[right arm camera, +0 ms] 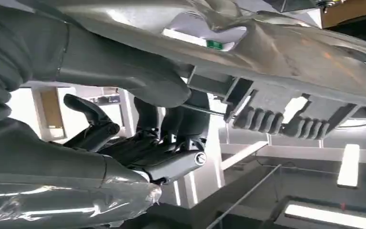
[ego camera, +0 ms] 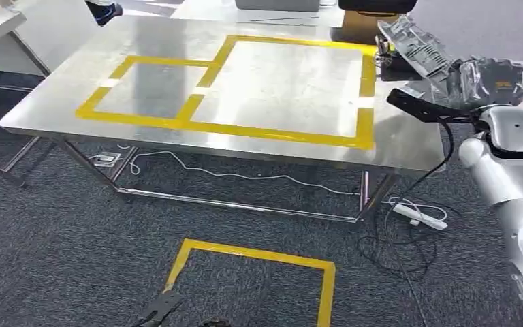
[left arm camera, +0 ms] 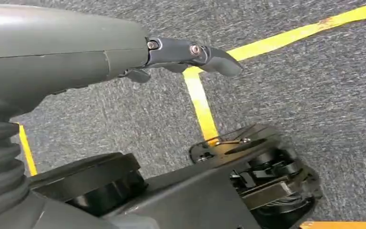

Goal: Take the parts from the cabinet and place them on the table.

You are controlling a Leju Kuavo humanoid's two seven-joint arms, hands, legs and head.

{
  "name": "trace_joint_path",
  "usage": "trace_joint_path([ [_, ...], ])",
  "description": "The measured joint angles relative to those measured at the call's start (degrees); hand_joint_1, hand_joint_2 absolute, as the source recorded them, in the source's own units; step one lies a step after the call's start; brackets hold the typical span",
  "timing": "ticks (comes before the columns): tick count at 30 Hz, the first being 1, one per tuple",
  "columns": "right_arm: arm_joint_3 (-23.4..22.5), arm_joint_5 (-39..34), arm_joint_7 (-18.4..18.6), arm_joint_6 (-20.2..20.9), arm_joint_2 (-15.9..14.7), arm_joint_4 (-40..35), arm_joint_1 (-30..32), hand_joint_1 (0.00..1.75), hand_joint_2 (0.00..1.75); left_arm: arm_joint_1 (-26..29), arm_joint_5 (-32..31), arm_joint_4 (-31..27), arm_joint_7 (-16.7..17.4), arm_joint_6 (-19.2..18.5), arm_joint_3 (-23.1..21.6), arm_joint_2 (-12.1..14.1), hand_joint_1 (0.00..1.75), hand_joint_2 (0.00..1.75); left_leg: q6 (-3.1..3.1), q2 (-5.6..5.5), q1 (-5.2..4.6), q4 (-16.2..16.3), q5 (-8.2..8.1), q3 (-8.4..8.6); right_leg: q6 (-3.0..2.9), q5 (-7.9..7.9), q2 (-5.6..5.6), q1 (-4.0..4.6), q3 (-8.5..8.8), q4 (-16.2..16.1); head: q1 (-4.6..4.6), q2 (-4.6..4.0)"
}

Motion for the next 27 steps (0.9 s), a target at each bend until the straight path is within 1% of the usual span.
trace_joint_path([
  [1,0.0,0.0,0.0,0.0,0.0,0.0,-0.05,1.75,1.75,-0.01,-0.02,0.0,0.0,0.0,0.0,0.02,0.0,1.75,0.53,0.0,-0.15,-4.89,2.92,2.02,0.12,-0.17,0.07,-0.03,0.18,-0.01,-0.02,0.0],
  [2,0.0,0.0,0.0,0.0,0.04,0.0,-0.08,1.75,1.75,-0.01,-0.02,0.0,0.0,0.0,0.0,0.09,0.0,1.75,1.12,-0.03,-0.39,-8.98,4.56,3.55,0.32,-0.29,0.15,-0.03,0.3,-0.02,-0.07,0.0],
  [3,0.0,0.02,0.0,0.0,0.07,0.02,-0.11,1.75,1.75,0.0,-0.02,0.0,0.0,0.0,0.0,0.07,0.0,1.75,1.29,-0.02,-0.45,-10.09,3.64,4.47,0.69,-0.51,0.34,0.43,0.15,0.13,-0.03,0.0],
  [4,0.0,0.0,0.04,0.0,0.07,0.04,-0.11,1.75,1.75,-0.03,-0.04,0.0,0.0,0.0,0.0,0.11,0.0,1.75,1.2,-0.03,-0.43,-10.99,2.72,4.96,0.91,-0.48,0.34,0.36,0.02,0.08,0.0,0.0],
  [5,0.0,0.02,0.04,0.0,0.07,0.04,-0.07,1.75,1.75,0.06,-0.04,0.0,0.0,0.0,0.0,0.11,0.0,1.75,1.3,-0.07,-0.48,-10.84,2.67,4.85,1.25,-0.45,0.33,0.25,0.11,-0.2,0.04,0.0],
  [6,0.0,0.02,0.04,0.0,0.07,0.04,-0.01,1.75,1.75,0.11,-0.04,0.0,0.0,0.0,0.02,0.11,0.0,1.75,1.46,-0.1,-0.52,-10.87,2.6,4.89,1.59,-0.38,0.31,0.18,0.36,-0.55,-0.11,0.0],
  [7,0.07,0.02,0.02,0.0,0.18,0.02,0.03,1.75,1.75,-0.01,-0.07,0.0,0.0,0.0,0.02,0.11,0.0,1.75,1.76,-0.16,-0.41,-11.28,2.72,5.13,2.05,-0.37,0.27,0.22,0.79,-1.02,-0.11,0.0],
  [8,0.04,0.02,0.02,0.0,0.17,0.02,0.17,1.75,1.75,-0.04,-0.09,0.0,0.0,0.0,0.02,0.07,0.0,1.75,2.02,-0.15,-0.03,-12.18,2.91,5.81,2.2,-0.98,0.12,0.19,0.48,-0.84,0.02,0.0],
  [9,0.02,0.0,-0.04,0.0,0.15,0.13,0.2,1.75,1.75,-0.03,-0.09,0.0,0.0,0.0,0.02,0.04,0.0,1.75,2.2,-0.23,-0.07,-12.6,2.97,6.22,2.07,-2.32,-0.15,0.3,-0.03,1.1,0.13,0.0],
  [10,0.04,0.0,-0.07,0.0,0.15,0.13,0.14,1.75,1.75,-0.03,-0.09,0.0,0.0,0.0,0.02,0.04,0.0,1.75,2.37,-0.33,-0.08,-12.61,2.91,6.37,1.82,-4.85,-0.09,0.52,-2.13,5.8,0.22,0.0],
  [11,0.02,-0.02,-0.07,0.0,0.15,0.15,0.17,1.75,1.75,0.01,-0.09,0.0,0.0,0.0,0.02,0.07,0.0,1.75,2.53,-0.4,-0.13,-12.59,2.79,6.49,1.62,-6.75,-0.08,0.64,-4.44,10.66,0.2,0.0],
  [12,0.04,-0.02,-0.07,0.0,0.17,0.2,0.36,1.75,1.75,0.09,-0.09,0.0,0.0,0.0,0.02,0.07,0.0,1.75,2.67,-0.41,-0.22,-12.59,2.65,6.67,1.54,-7.92,-0.05,0.75,-6.63,14.85,0.17,0.0],
  [13,0.04,-0.04,-0.07,0.0,0.17,0.2,0.61,1.75,1.75,0.17,-0.09,0.0,0.0,0.0,0.02,0.07,0.0,1.75,2.72,-0.45,-0.25,-12.56,2.5,6.91,1.55,-7.56,-0.05,0.82,-7.69,16.37,0.15,0.0],
  [14,0.07,-0.04,-0.09,0.0,0.17,0.2,0.81,1.75,1.75,0.21,-0.09,0.0,0.0,0.0,0.02,0.07,0.0,1.75,2.73,-0.52,-0.25,-12.54,2.28,7.26,1.66,-5.55,-0.07,0.8,-7.33,15.03,0.2,0.0],
  [15,0.07,-0.04,-0.15,0.0,0.17,0.17,0.8,1.75,1.75,0.19,-0.09,0.0,0.0,0.0,0.02,0.07,0.0,1.75,2.63,-0.6,-0.25,-12.5,2.08,7.56,1.78,-2.64,-0.17,0.74,-6.0,11.35,0.17,0.0],
  [16,0.07,-0.04,-0.18,-0.02,0.17,0.13,0.57,1.75,1.75,0.13,-0.09,0.0,0.0,0.0,0.04,0.07,0.0,1.75,2.47,-0.66,-0.24,-12.38,1.85,7.83,1.99,0.61,-0.32,0.64,-3.87,6.01,0.22,0.0],
  [17,0.02,-0.07,-0.15,-0.04,0.17,0.11,0.24,1.75,1.75,0.06,-0.09,0.0,0.0,0.0,0.04,0.07,0.0,1.75,2.2,-0.71,-0.23,-12.14,1.57,8.05,2.12,3.05,-0.58,0.51,-1.81,0.75,0.2,0.0],
  [18,0.0,-0.11,-0.15,-0.07,0.17,0.13,-0.02,1.75,1.75,0.02,-0.09,0.0,0.0,0.0,0.04,0.13,0.0,1.75,1.85,-0.81,-0.48,-12.12,1.46,7.82,2.34,1.81,-0.81,0.73,-1.03,0.21,0.13,0.0],
  [19,0.0,-0.11,-0.13,-0.09,0.17,0.11,-0.41,1.75,1.75,-0.08,-0.09,0.0,0.0,0.0,0.04,0.13,0.0,1.75,1.71,-0.83,-0.63,-11.55,1.38,7.41,1.86,1.44,-0.51,0.75,-0.41,-1.35,0.22,0.0],
  [20,-0.02,-0.11,-0.13,-0.09,0.17,0.11,-0.41,1.75,1.75,-0.05,-0.09,0.0,0.0,0.0,0.04,0.13,0.0,1.75,1.5,-0.84,-0.6,-11.7,1.52,7.34,1.4,1.38,-0.43,0.8,-0.68,-0.78,-0.15,0.0],
  [21,-0.04,-0.11,-0.13,-0.11,0.17,0.11,-0.37,1.75,1.75,0.13,-0.09,0.0,0.0,0.0,0.04,0.13,0.0,1.75,1.4,-0.81,-0.57,-11.81,1.48,7.39,1.03,1.18,-0.31,0.93,-0.81,-0.58,-0.11,0.0],
  [22,-0.04,-0.11,-0.13,-0.11,0.17,0.11,-0.36,1.75,1.75,0.11,-0.09,0.0,0.0,0.0,0.04,0.11,0.0,1.75,1.16,-0.78,-0.59,-11.79,1.39,7.39,0.7,1.23,-0.26,0.82,-0.87,-0.59,-0.18,0.0],
  [23,-0.04,-0.11,-0.13,-0.11,0.17,0.09,-0.38,1.75,1.75,0.03,-0.09,0.0,0.0,0.0,0.04,0.18,0.0,1.75,0.83,-0.76,-0.61,-11.57,0.95,7.21,0.44,1.3,-0.26,0.44,-0.62,-0.79,-0.09,0.0],
  [24,-0.07,-0.13,-0.13,-0.13,0.17,-0.02,-0.36,1.75,1.75,-0.09,-0.09,0.0,0.0,0.0,0.04,0.15,0.0,1.75,0.31,-0.63,-0.62,-9.95,-0.12,6.56,0.03,1.17,-0.27,0.36,-0.53,-0.79,-0.46,0.0],
  [25,-0.09,-0.13,-0.11,-0.13,0.17,-0.04,-0.36,1.75,1.75,-0.16,-0.09,0.0,0.0,0.0,0.04,0.09,0.0,1.75,-0.09,-0.49,-0.45,-6.53,-1.95,4.85,-0.09,1.12,-0.28,0.33,-0.49,-0.79,-0.74,0.0],
  [26,-0.07,-0.15,-0.11,-0.13,0.17,-0.04,-0.29,1.75,1.75,-0.14,-0.09,0.0,0.0,0.0,0.04,0.09,0.0,1.75,-0.42,-0.33,-0.27,-1.38,-4.24,2.19,-0.24,1.02,-0.28,0.33,-0.46,-0.79,-0.7,0.0],
  [27,-0.07,-0.15,-0.11,-0.13,0.17,-0.04,-0.2,1.75,1.75,-0.03,-0.09,0.0,0.0,0.0,0.04,0.11,0.0,1.75,-0.63,-0.23,-0.22,3.12,-5.83,-0.25,-0.3,0.97,-0.27,0.33,-0.44,-0.78,-0.72,0.0],
])
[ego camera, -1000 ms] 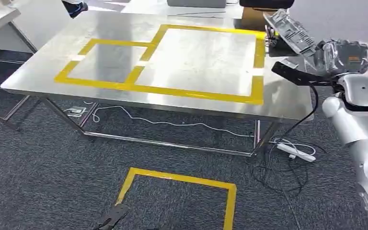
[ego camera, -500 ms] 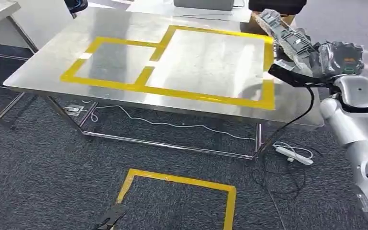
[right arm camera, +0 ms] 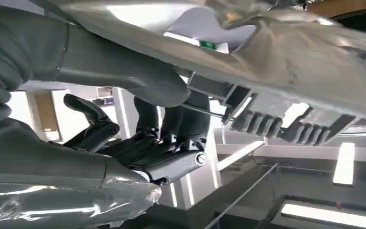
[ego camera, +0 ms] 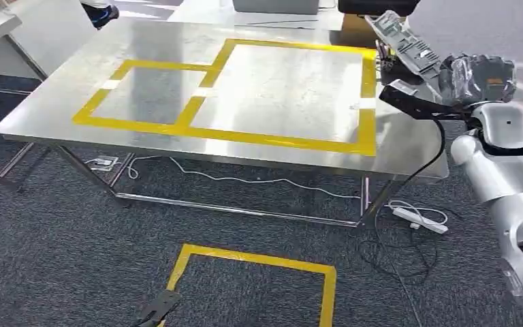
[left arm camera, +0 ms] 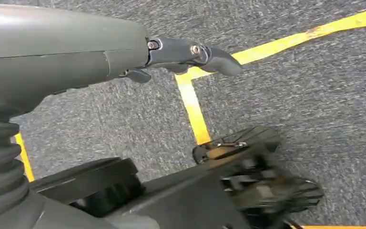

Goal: Take the parts from the cabinet and place them on the table.

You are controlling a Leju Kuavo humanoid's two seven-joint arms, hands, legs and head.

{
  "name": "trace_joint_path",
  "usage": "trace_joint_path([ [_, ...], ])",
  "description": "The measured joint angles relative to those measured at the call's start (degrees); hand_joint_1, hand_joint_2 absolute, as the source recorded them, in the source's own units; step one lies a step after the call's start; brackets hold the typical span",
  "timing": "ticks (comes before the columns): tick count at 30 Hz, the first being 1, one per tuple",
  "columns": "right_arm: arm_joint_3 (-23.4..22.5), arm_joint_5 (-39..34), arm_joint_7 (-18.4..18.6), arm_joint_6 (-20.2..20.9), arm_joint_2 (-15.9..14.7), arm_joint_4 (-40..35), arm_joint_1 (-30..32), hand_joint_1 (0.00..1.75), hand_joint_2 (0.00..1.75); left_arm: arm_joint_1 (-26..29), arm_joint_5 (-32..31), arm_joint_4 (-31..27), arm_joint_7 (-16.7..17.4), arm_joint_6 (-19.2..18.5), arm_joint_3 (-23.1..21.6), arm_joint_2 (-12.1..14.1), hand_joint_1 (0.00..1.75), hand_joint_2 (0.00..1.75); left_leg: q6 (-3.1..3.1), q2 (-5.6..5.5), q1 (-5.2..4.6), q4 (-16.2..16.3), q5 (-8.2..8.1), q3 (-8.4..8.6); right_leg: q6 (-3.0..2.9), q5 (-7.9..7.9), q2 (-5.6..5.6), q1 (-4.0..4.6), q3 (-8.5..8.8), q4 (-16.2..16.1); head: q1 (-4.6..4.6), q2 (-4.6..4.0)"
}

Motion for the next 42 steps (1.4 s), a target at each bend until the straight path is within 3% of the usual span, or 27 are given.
trace_joint_path([
  [1,0.0,0.0,0.0,0.0,0.0,0.02,0.16,1.75,1.75,0.08,0.0,0.0,0.0,0.0,0.0,0.0,0.0,1.75,-0.08,0.07,0.04,2.95,-0.44,-1.86,-0.07,-0.11,0.02,0.0,0.11,0.0,-0.02,0.0],
  [2,0.0,0.0,0.0,0.0,0.0,0.02,0.3,1.75,1.75,0.09,0.0,0.0,0.0,0.0,0.02,0.0,0.0,1.75,-0.02,0.09,0.05,2.93,0.68,-2.25,-0.06,-0.23,0.07,0.0,0.3,0.0,0.02,0.0],
  [4,0.0,0.0,0.04,0.02,0.0,0.02,0.35,1.75,1.75,0.05,0.0,0.0,0.0,0.0,0.02,0.0,0.0,1.75,0.41,0.09,0.04,-2.87,5.49,-0.05,0.1,-0.57,0.17,-0.02,0.72,0.0,0.02,0.0],
  [5,0.0,0.0,0.04,0.0,0.0,0.0,0.32,1.75,1.75,0.04,0.0,0.0,0.0,0.0,0.02,0.02,0.0,1.75,0.83,0.09,-0.01,-9.06,9.0,2.7,0.29,-0.81,0.24,-0.08,1.08,0.0,0.0,0.0],
  [6,0.0,0.0,0.04,0.0,0.02,0.0,0.29,1.75,1.75,0.05,0.0,0.0,0.0,0.0,0.02,0.02,0.0,1.75,1.18,0.08,-0.09,-13.09,10.37,4.35,0.55,-1.03,0.28,-0.06,1.26,0.0,-0.02,0.0],
  [8,-0.04,-0.02,0.04,-0.02,0.02,0.0,0.2,1.75,1.75,-0.02,0.0,0.0,0.0,0.0,0.02,0.02,0.0,1.75,1.59,0.07,-0.2,-14.48,8.86,5.45,1.08,-1.3,0.46,0.34,1.04,0.15,0.04,0.0],
  [11,0.0,-0.04,0.04,-0.02,0.11,0.0,0.44,1.75,1.75,0.06,0.0,0.0,0.0,0.0,0.07,0.04,0.0,1.75,2.47,0.01,-0.08,-15.13,8.75,5.85,2.08,-1.61,0.36,0.19,1.55,-0.51,-0.02,0.0],
  [12,-0.02,-0.09,0.0,-0.04,0.11,0.0,0.68,1.75,1.75,0.04,0.0,0.0,0.0,0.0,0.09,0.0,0.0,1.75,2.81,-0.04,0.06,-15.46,8.73,6.33,2.01,-2.63,0.11,0.22,1.15,0.44,0.19,0.0],
  [13,0.02,-0.11,-0.04,-0.04,0.13,0.0,0.87,1.75,1.75,0.06,0.0,0.0,0.0,0.0,0.11,0.0,0.0,1.75,3.12,-0.1,0.06,-15.55,8.62,6.57,1.84,-4.57,0.12,0.38,0.14,3.36,0.35,0.0],
  [15,0.07,-0.13,-0.04,-0.04,0.13,0.09,1.3,1.75,1.75,0.17,0.0,0.0,0.0,0.0,0.13,-0.02,0.0,1.75,3.47,-0.23,-0.06,-15.54,8.36,6.96,1.63,-8.88,0.15,0.47,-4.17,13.03,0.44,0.0],
  [16,0.07,-0.15,-0.04,-0.04,0.13,0.09,1.69,1.75,1.75,0.27,0.0,0.0,0.0,0.0,0.18,0.0,0.0,1.75,3.58,-0.29,-0.09,-15.51,8.16,7.16,1.73,-9.99,0.17,0.48,-6.36,17.21,0.46,0.0],
  [17,0.07,-0.15,-0.04,-0.04,0.13,0.09,1.98,1.75,1.75,0.32,0.0,0.0,0.0,-0.02,0.22,0.0,0.0,1.75,3.57,-0.36,-0.09,-15.48,7.96,7.43,1.89,-9.23,0.14,0.45,-7.22,18.06,0.46,0.0],
  [18,0.07,-0.15,-0.04,-0.04,0.13,0.09,2.08,1.75,1.75,0.33,0.0,0.0,0.0,-0.07,0.24,0.0,0.0,1.75,3.46,-0.42,-0.07,-15.47,7.77,7.71,2.06,-7.28,0.1,0.37,-6.81,16.5,0.48,0.0],
  [20,0.04,-0.15,-0.09,-0.04,0.13,-0.02,1.88,1.75,1.75,0.28,0.0,0.0,0.0,-0.07,0.26,-0.04,0.0,1.75,3.08,-0.56,0.05,-15.21,7.26,8.26,2.52,-0.84,-0.12,0.07,-3.25,6.92,0.46,0.0],
  [21,0.0,-0.15,-0.07,-0.07,0.13,-0.02,1.72,1.75,1.75,0.27,0.0,0.0,0.0,-0.07,0.28,0.0,0.0,1.75,2.65,-0.59,-0.01,-14.95,6.86,8.4,2.93,1.49,-0.56,-0.19,-1.37,1.63,0.48,0.0],
  [22,0.0,-0.15,-0.07,-0.2,0.13,0.0,1.52,1.75,1.75,0.22,0.0,0.0,0.0,-0.09,0.35,0.09,0.0,1.75,2.36,-0.65,-0.37,-14.68,6.71,8.15,3.02,0.6,-0.5,0.18,-0.39,1.21,0.46,0.0],
  [23,0.0,-0.15,-0.04,-0.26,0.13,-0.02,1.35,1.75,1.75,0.2,0.0,0.0,0.0,-0.09,0.44,0.15,0.0,1.75,2.21,-0.7,-0.39,-14.38,6.75,7.85,2.14,-0.02,-0.33,0.13,0.02,0.26,0.48,0.0],
  [25,0.0,-0.15,-0.04,-0.28,0.15,-0.02,1.42,1.75,1.75,0.35,0.02,0.0,0.0,-0.11,0.55,0.17,0.0,1.75,2.02,-0.67,-0.34,-14.56,6.83,7.86,1.65,-0.18,-0.07,0.28,-0.4,0.64,0.22,0.0],
  [27,-0.02,-0.13,-0.04,-0.28,0.15,-0.18,1.32,1.75,1.75,0.17,0.0,0.0,0.0,-0.09,0.63,0.2,0.0,1.75,1.28,-0.58,-0.33,-13.98,5.9,7.64,0.88,-0.16,0.0,-0.15,-0.14,0.39,0.28,0.0],
  [28,-0.07,-0.07,-0.02,-0.33,0.15,-0.33,1.26,1.75,1.75,0.06,0.0,0.0,0.0,-0.07,0.63,0.15,0.0,1.75,0.77,-0.37,-0.33,-11.64,4.43,6.55,0.48,-0.23,-0.03,-0.24,-0.08,0.37,-0.11,0.0],
  [30,-0.09,0.2,0.02,-0.39,0.15,-0.31,1.3,1.75,1.75,0.03,0.0,0.0,0.0,-0.06,0.68,0.15,0.0,1.75,0.11,0.03,0.02,-2.55,0.38,1.96,0.25,-0.36,-0.03,-0.26,-0.06,0.37,-0.13,0.0],
  [31,-0.09,0.26,0.04,-0.41,0.15,-0.31,1.36,1.75,1.75,0.1,-0.02,0.0,0.0,-0.04,0.68,0.15,0.0,1.75,-0.03,0.15,0.05,1.49,-0.79,-0.29,0.21,-0.39,-0.02,-0.25,-0.02,0.38,-0.13,0.0],
  [32,-0.09,0.31,0.07,-0.42,0.15,-0.31,1.5,1.75,1.75,0.16,-0.11,0.0,0.0,-0.05,0.7,0.15,0.0,1.75,-0.01,0.19,0.07,3.49,-0.76,-1.77,0.13,-0.51,0.0,-0.25,0.1,0.38,-0.15,0.0],
  [34,-0.09,0.31,0.15,-0.42,0.15,-0.31,1.71,1.75,1.75,0.16,-0.11,0.0,0.0,-0.04,0.72,0.22,0.0,1.75,0.41,0.19,0.05,0.1,3.13,-0.78,0.22,-0.75,0.1,-0.25,0.47,0.38,-0.15,0.0],
  [36,-0.09,0.35,0.15,-0.42,0.15,-0.31,1.67,1.75,1.75,0.13,-0.11,0.0,0.0,-0.04,0.72,0.31,0.0,1.75,1.31,0.2,-0.09,-10.39,9.4,3.6,0.53,-1.08,0.21,-0.3,0.92,0.37,-0.18,0.0],
  [38,-0.09,0.39,0.15,-0.5,0.15,-0.31,1.6,1.75,1.75,0.09,-0.11,0.0,0.0,-0.04,0.72,0.31,0.0,1.75,1.69,0.15,-0.18,-14.48,8.46,5.8,1.15,-1.46,0.43,0.17,0.82,0.56,-0.11,0.0],
  [42,-0.24,0.55,0.18,-0.55,0.24,-0.33,1.86,1.75,1.75,0.17,0.0,0.0,-0.13,-0.04,0.79,0.39,0.0,1.75,2.61,0.13,0.11,-14.97,8.36,6.31,2.29,-1.85,0.15,0.0,1.11,-0.16,0.0,0.0],
])
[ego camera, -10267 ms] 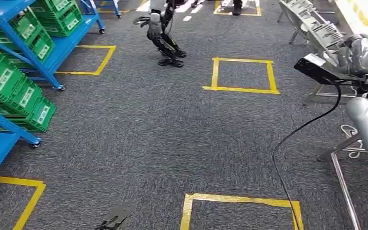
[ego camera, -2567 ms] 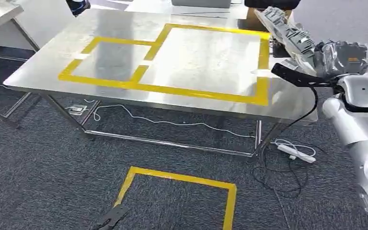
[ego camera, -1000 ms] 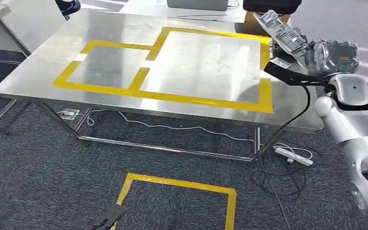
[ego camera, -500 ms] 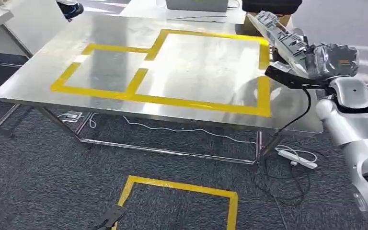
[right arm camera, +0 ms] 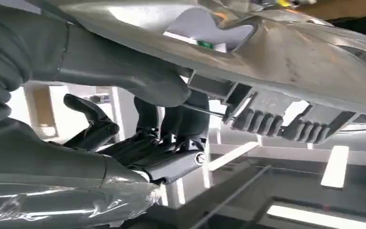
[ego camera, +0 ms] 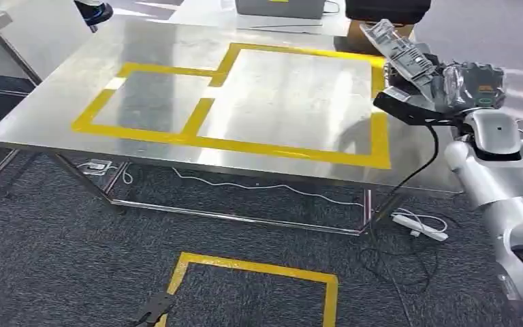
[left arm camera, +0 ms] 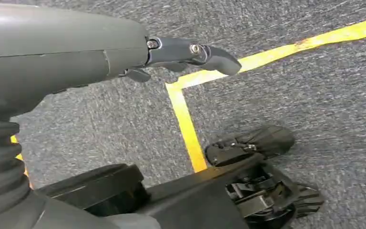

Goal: Take the parts from the cabinet and place them on the table.

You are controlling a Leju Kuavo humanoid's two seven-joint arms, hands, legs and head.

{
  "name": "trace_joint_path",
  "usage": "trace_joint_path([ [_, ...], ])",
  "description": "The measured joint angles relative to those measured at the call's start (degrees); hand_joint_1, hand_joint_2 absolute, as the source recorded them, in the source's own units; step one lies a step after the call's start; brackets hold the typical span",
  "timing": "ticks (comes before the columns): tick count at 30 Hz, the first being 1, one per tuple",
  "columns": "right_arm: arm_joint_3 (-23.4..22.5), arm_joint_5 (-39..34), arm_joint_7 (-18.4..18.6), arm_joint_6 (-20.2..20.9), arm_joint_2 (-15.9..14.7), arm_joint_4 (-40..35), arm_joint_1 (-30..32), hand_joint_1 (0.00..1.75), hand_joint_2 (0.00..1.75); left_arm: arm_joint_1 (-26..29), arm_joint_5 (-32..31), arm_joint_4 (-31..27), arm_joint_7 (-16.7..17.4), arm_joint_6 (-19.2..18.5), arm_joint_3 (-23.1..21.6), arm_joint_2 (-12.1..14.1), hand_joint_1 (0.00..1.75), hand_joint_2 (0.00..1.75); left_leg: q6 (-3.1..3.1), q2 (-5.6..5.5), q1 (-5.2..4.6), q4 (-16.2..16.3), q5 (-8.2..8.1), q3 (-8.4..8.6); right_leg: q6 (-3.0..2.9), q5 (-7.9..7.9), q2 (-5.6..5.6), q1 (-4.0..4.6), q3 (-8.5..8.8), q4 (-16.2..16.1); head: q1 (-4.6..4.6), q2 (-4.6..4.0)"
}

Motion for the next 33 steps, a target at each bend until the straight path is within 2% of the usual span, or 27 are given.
trace_joint_path([
  [1,0.0,0.0,-0.02,0.0,0.02,0.02,-0.03,1.75,1.75,0.02,0.11,0.0,-0.22,-0.11,0.02,-0.02,0.0,1.75,-0.37,-0.36,-0.11,0.05,0.11,0.0,-0.92,0.95,-0.12,0.19,0.79,-0.43,0.29,0.0],
  [2,0.0,0.02,-0.04,0.0,0.02,0.0,-0.06,1.75,1.75,-0.01,0.18,0.0,-0.39,-0.22,0.04,-0.09,0.0,1.75,-0.4,-0.46,-0.22,0.06,0.09,-0.04,-1.4,0.65,-0.18,0.21,0.95,-0.45,0.26,0.0],
  [3,-0.02,0.2,-0.05,-0.04,0.02,0.0,-0.09,1.75,1.75,0.01,0.18,0.0,-0.5,-0.24,0.04,-0.09,0.0,1.75,-0.38,-0.59,-0.26,0.11,0.08,-0.11,-1.38,0.68,-0.27,0.21,1.08,-0.87,0.55,0.0],
  [6,0.11,1.12,-0.04,-0.24,0.02,0.0,-0.06,1.75,1.75,0.15,0.18,0.0,-0.53,-0.28,0.11,-0.07,0.0,1.75,-0.15,-0.79,-0.37,0.13,0.05,-0.2,-1.23,0.77,-0.57,0.18,1.24,-1.29,0.61,0.0],
  [10,0.7,2.27,-0.11,-0.72,0.11,0.07,-0.07,1.75,1.75,0.17,-0.17,0.0,-0.53,-0.42,0.15,0.0,0.0,1.75,0.07,-0.81,-0.48,0.15,0.16,-0.35,-0.23,1.01,-0.67,0.08,1.2,-1.58,0.57,0.0],
  [13,1.22,2.73,-0.35,-1.14,0.28,0.26,-0.13,1.75,1.75,0.17,-0.24,0.0,-0.53,-0.52,0.15,0.04,0.0,1.75,0.16,-0.8,-0.48,0.14,0.26,-0.33,-0.07,1.11,-0.66,0.08,1.16,-1.59,0.55,0.0],
  [19,1.64,3.19,-2.15,-1.29,1.47,0.9,-0.95,1.75,1.75,0.08,-0.85,0.0,-0.53,-0.96,0.13,0.04,0.0,1.75,-0.1,-0.77,-0.36,-0.01,0.52,-0.27,-0.06,1.19,-0.55,0.18,1.06,-1.48,0.53,0.0],
  [33,7.03,5.6,-4.31,-1.81,10.75,4.57,-0.78,1.75,1.75,-0.46,-1.57,0.0,-0.31,-1.33,0.11,-0.37,0.0,1.75,-0.27,-0.67,-0.27,-0.03,0.63,-0.2,-0.18,1.16,-0.44,0.24,0.92,-1.17,0.53,0.0],
])
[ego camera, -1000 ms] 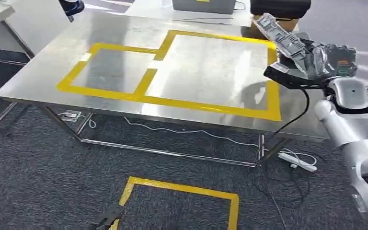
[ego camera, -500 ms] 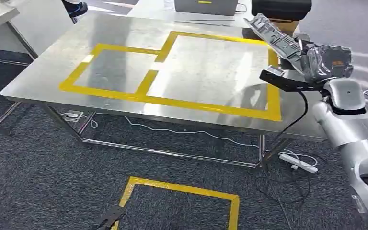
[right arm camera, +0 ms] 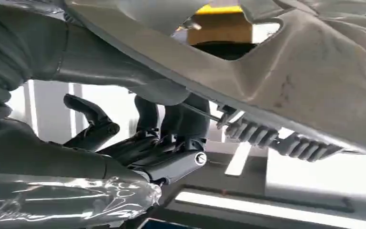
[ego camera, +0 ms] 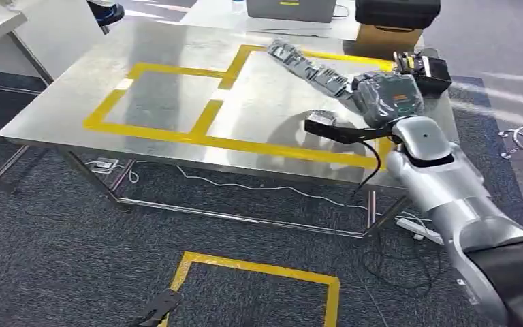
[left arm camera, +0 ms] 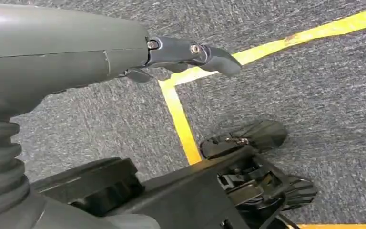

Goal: Take the parts from the cabinet and place them on the table.

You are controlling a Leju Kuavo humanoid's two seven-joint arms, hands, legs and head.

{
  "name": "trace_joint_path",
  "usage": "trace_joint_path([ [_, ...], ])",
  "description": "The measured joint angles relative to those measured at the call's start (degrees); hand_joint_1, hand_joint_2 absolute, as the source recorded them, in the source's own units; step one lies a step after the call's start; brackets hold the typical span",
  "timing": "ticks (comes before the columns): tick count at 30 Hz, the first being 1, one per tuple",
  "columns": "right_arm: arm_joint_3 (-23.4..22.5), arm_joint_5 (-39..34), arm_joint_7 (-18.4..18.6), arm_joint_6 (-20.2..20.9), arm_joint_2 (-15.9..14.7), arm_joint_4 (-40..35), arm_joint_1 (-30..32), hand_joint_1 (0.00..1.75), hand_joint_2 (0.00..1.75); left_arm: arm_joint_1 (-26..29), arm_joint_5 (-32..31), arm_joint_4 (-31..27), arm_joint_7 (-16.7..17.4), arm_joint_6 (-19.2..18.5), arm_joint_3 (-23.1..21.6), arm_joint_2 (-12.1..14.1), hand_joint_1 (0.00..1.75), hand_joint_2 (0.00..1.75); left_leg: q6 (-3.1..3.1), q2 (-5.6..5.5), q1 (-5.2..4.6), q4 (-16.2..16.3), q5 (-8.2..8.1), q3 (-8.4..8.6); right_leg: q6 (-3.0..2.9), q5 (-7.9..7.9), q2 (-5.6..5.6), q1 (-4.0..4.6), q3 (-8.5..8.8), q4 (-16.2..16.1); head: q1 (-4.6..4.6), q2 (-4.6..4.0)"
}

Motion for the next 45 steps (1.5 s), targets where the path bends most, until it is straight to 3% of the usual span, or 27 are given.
trace_joint_path([
  [12,2.76,0.55,0.96,0.52,2.74,1.18,0.76,1.75,1.75,0.27,-0.33,0.0,0.15,-0.02,0.0,-0.02,0.0,1.75,0.0,-0.01,-0.01,0.0,0.0,-0.02,-0.01,0.01,-0.01,-0.01,-0.01,0.0,0.0,0.0],
  [28,4.72,0.9,1.88,1.03,2.93,1.31,0.49,1.75,1.75,0.27,-0.37,0.0,0.15,-0.02,0.0,0.09,0.0,1.75,-0.02,-0.01,0.0,0.0,0.01,-0.01,-0.02,0.01,-0.01,0.0,-0.02,0.01,0.0,0.0],
  [34,5.84,2.89,2.56,3.04,1.82,2.25,-1.89,1.75,1.75,0.37,-0.63,0.0,0.13,-0.02,0.0,0.33,0.0,1.75,-0.03,0.0,0.0,0.0,0.02,-0.01,-0.03,0.02,-0.02,0.0,-0.03,0.0,0.02,0.0],
  [45,5.66,1.99,2.71,2.71,-0.5,8.92,-6.48,1.75,1.75,0.35,-1.22,0.0,0.15,-0.24,-0.04,0.46,0.0,1.75,-0.03,0.0,-0.01,0.01,0.02,-0.01,-0.07,0.05,0.03,-0.01,-0.05,0.0,0.0,0.0],
])
